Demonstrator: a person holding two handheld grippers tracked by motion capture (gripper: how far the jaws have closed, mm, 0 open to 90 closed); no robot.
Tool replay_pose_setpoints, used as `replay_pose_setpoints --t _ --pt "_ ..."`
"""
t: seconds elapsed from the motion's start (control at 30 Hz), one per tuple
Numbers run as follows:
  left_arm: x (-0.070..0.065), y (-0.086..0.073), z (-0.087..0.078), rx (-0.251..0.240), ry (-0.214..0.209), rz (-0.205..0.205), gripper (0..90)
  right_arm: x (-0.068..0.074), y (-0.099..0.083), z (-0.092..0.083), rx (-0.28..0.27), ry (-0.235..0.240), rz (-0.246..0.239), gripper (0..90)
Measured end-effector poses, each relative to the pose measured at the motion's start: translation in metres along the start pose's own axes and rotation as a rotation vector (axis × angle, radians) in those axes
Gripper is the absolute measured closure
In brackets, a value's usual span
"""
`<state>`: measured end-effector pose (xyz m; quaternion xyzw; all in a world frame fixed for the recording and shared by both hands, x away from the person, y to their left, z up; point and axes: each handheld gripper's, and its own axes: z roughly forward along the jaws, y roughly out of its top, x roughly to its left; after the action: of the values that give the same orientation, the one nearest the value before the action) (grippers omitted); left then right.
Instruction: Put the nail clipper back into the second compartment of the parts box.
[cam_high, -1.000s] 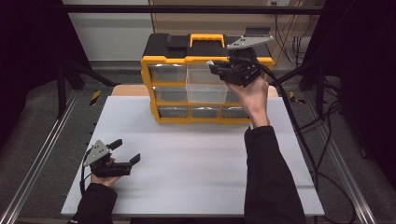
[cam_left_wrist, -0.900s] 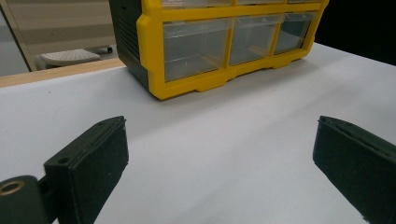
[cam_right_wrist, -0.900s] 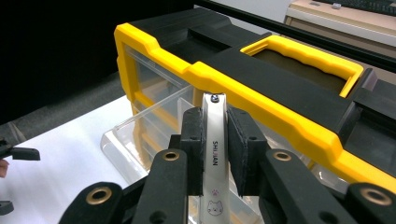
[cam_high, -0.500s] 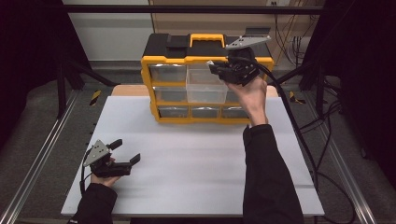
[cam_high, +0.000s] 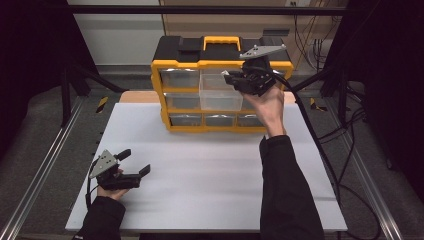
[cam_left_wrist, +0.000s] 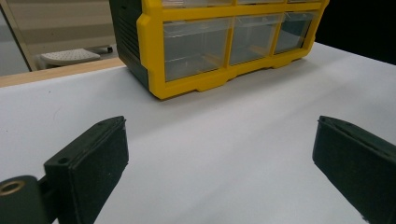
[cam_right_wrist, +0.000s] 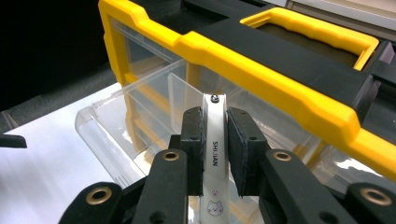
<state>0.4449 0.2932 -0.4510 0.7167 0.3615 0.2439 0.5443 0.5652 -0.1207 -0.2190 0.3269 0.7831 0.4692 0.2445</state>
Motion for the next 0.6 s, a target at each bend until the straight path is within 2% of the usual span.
replay_pose_setpoints --t 0.33,0.47,0.6 --pt "0.000 0.000 0.000 -0.001 0.001 -0.001 3.5 0.001 -0.008 0.005 0.064 -0.028 -0.015 76.3" --pt "0.000 0.000 0.000 0.003 0.000 0.000 3.5 0.000 -0.009 -0.001 0.013 -0.046 -0.003 64.4" --pt "0.000 0.000 0.000 0.002 0.000 -0.001 3.5 0.003 -0.010 -0.014 -0.080 -0.052 0.004 48.7"
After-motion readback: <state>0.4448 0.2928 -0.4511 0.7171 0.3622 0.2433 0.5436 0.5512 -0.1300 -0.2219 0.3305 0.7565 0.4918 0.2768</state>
